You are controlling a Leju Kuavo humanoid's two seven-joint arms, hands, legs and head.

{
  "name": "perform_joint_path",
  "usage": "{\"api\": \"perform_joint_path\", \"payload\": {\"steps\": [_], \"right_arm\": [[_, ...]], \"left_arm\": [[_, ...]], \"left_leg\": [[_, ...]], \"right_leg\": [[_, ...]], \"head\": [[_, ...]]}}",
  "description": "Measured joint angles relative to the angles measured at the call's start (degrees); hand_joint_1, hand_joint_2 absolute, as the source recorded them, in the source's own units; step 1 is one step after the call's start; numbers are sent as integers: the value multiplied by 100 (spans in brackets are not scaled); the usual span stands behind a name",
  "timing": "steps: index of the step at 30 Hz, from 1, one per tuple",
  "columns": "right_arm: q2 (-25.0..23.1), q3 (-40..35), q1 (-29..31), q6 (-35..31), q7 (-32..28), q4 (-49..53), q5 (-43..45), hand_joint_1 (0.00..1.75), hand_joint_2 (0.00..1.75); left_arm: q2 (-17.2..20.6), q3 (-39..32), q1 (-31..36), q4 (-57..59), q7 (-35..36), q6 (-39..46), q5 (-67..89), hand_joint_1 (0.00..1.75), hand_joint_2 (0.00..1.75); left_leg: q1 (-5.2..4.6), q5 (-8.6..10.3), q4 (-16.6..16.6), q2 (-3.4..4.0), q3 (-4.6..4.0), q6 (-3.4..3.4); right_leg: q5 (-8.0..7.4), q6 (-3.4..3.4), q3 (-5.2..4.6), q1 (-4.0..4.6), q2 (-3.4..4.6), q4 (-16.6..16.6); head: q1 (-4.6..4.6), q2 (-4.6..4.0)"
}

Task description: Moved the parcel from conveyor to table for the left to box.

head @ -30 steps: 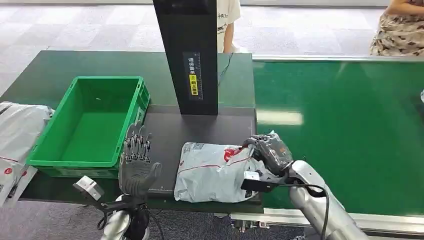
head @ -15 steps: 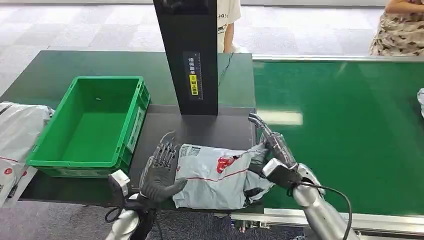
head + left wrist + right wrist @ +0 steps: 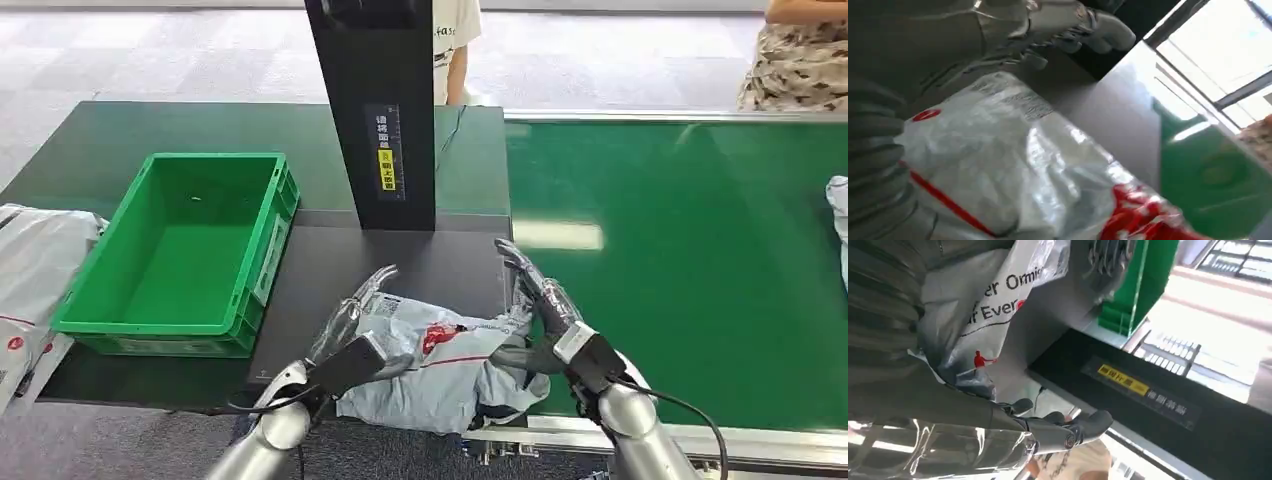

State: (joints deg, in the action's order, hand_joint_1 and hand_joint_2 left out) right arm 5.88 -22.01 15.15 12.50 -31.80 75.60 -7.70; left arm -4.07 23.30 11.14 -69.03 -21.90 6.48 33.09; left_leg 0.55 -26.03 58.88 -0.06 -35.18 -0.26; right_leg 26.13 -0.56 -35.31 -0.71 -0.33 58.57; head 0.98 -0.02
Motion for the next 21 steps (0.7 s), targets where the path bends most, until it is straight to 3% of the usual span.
{"api": "perform_joint_path", "payload": {"steps": [10, 11, 12, 21], "right_arm": [[-103, 246, -59, -402, 151, -7, -568, 0, 175], [-118, 271, -57, -406, 159, -17, -583, 0, 175], [-136, 284, -56, -406, 164, -31, -592, 0, 175], [-263, 448, -74, -430, 192, -81, -692, 0, 175]], "left_arm": [[195, 399, 110, 170, 352, -782, 870, 3, 175], [208, 437, 149, 220, 352, -897, 922, 120, 175], [221, 473, 195, 282, 352, -990, 978, 175, 175], [232, 604, 498, 669, 461, -978, 1244, 175, 175]], "left_leg": [[0, 0, 0, -3, 0, 0], [0, 1, 0, -5, 1, 0], [0, 1, 0, -6, 2, 1], [-2, 0, 0, -16, 22, 1]], "right_leg": [[0, 0, 3, 0, -6, 0], [0, 0, 4, 0, -7, 0], [0, 0, 6, 0, -8, 0], [1, 2, 32, -1, -17, -2]], "head": [[-2, 2], [0, 0], [-2, 0], [-2, 0]]}}
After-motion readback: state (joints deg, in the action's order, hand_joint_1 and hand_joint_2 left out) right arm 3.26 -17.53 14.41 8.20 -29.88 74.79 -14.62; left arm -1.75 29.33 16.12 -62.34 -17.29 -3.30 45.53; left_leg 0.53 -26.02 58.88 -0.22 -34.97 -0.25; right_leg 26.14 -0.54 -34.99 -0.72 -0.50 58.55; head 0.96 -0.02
